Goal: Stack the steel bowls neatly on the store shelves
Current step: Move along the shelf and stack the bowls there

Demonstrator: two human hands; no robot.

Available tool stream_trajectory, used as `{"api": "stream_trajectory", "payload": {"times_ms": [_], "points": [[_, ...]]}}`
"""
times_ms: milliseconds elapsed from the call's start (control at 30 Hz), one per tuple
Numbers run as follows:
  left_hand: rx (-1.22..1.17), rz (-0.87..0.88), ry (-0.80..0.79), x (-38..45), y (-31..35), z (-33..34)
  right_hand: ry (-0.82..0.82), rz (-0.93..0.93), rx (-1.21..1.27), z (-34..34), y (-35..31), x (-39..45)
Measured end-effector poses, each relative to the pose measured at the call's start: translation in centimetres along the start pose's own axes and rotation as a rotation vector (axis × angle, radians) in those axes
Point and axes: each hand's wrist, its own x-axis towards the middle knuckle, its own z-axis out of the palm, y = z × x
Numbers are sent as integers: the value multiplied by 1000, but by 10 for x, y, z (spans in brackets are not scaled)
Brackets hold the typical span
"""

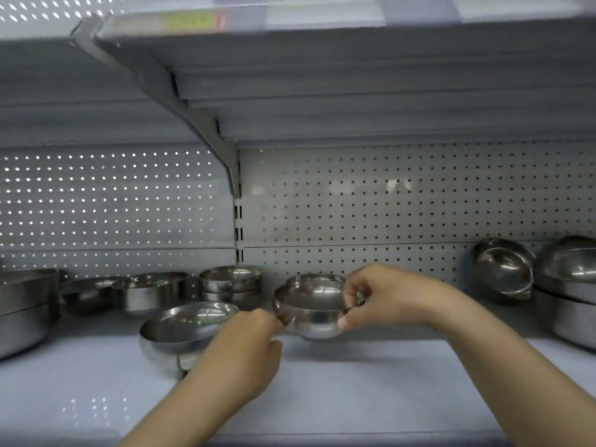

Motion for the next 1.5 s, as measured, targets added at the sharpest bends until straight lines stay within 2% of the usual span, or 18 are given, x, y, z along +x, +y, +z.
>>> {"api": "stream_trajectory", "payload": {"times_ms": [233,333,400,467,500,567,700,767,833,933,1000,1100,1200,1333,1500], "points": [[217,33,-18,-6,-12,17,-36,82,62,23,-9,-10],[188,90,92,-19,-6,4,2,96,111,29,-8,-26],[94,306,247,-28,7,-7,78,106,146,27,-2,-42],[-227,468,341,-42,30,-21,201,121,152,14,12,-63],[-352,475,284,-45,46,-24,262,125,146,3,21,-74],[-453,502,213,-44,84,-22,378,127,148,-25,43,-99],[-536,495,-155,0,170,-12,603,160,31,-98,108,-138],[-586,460,-322,24,208,-1,582,216,-16,-124,147,-149],[-569,428,-393,48,245,15,442,248,-87,-139,181,-151],[-417,337,-365,77,288,44,183,263,-257,-144,223,-145],[-397,299,-336,92,306,63,116,222,-347,-144,245,-137],[-499,213,-365,101,317,90,192,100,-347,-146,266,-125],[-557,102,-369,103,313,110,230,-18,-223,-146,275,-120],[-623,67,-336,105,307,131,271,-56,-61,-145,283,-120],[-642,95,-283,104,307,142,267,-69,-192,-141,281,-121]]}}
